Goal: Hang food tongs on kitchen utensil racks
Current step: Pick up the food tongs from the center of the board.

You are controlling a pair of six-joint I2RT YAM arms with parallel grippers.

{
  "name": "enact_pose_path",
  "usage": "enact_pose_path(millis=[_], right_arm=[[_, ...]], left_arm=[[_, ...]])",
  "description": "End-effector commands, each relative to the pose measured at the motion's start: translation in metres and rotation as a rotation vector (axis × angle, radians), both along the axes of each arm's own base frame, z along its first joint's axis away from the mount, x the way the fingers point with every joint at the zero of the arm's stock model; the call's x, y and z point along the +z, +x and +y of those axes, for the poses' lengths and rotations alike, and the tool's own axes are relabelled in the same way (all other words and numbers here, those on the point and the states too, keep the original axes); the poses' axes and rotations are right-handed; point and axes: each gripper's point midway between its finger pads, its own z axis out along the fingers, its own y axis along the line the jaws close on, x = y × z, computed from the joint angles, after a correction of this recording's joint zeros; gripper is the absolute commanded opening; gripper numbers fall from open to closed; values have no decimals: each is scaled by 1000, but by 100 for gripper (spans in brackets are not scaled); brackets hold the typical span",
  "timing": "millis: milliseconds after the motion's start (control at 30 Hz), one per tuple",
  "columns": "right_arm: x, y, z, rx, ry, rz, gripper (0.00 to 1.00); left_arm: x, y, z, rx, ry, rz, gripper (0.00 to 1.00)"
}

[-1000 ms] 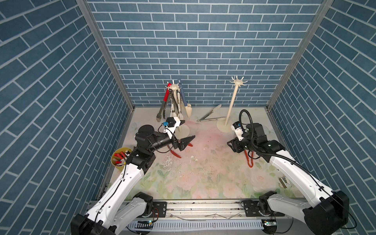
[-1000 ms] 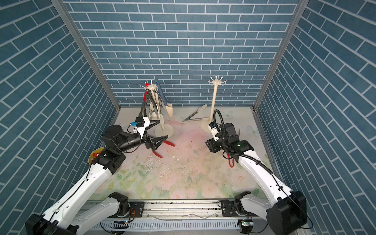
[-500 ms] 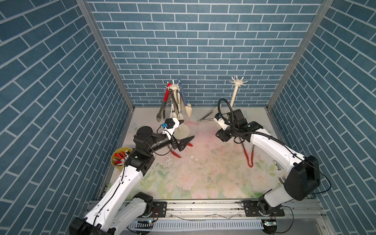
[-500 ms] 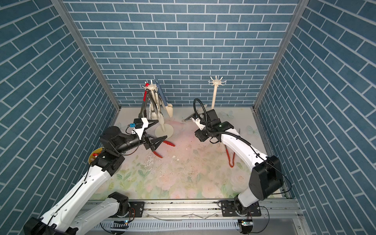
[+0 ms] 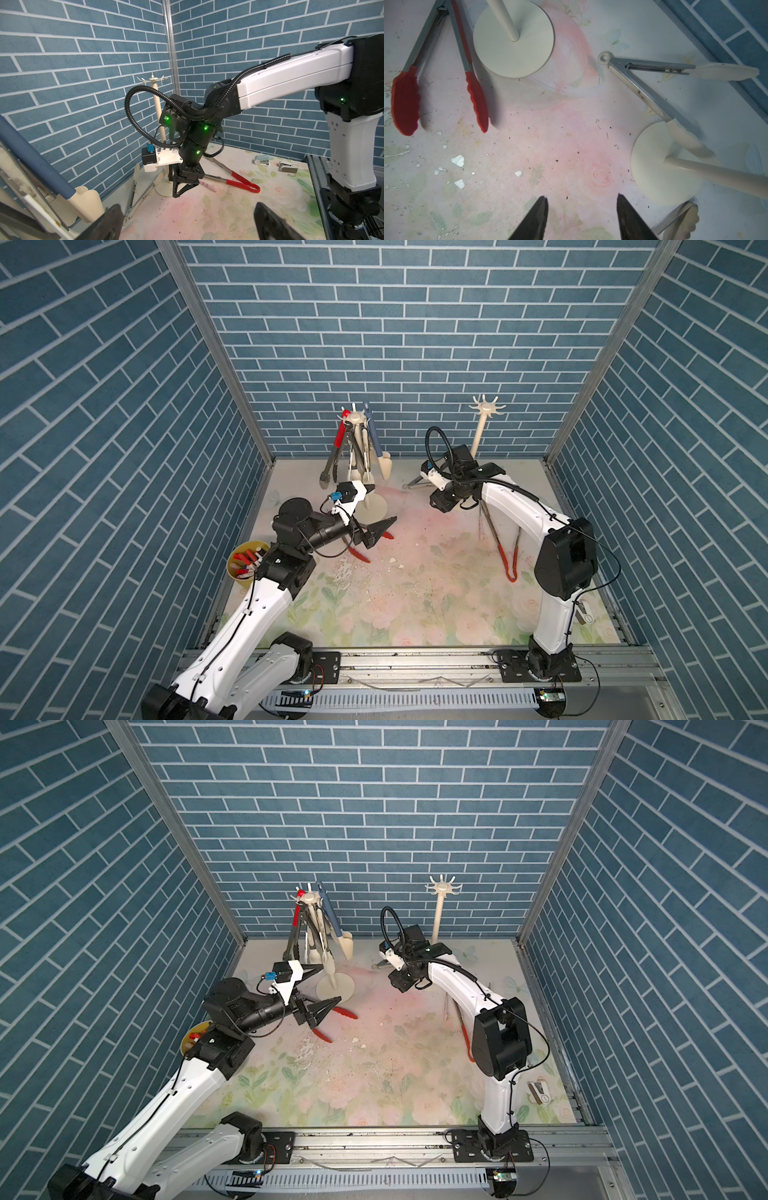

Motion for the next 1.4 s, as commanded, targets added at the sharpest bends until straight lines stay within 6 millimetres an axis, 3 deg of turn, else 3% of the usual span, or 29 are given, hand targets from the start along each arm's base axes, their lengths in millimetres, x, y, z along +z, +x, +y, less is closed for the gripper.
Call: enact_pose_path(millis=[0, 800, 1367], right_arm=[[-8, 4, -7, 58, -68, 35, 55], [-74, 83, -22, 50, -263, 25, 55], [-87, 124, -24, 59, -313, -62, 57]], left_arm=[[-3, 2, 3, 5, -5, 6, 99], [-10, 11, 5, 16, -10, 40, 99], [-17, 17, 4, 22, 5, 65, 99]])
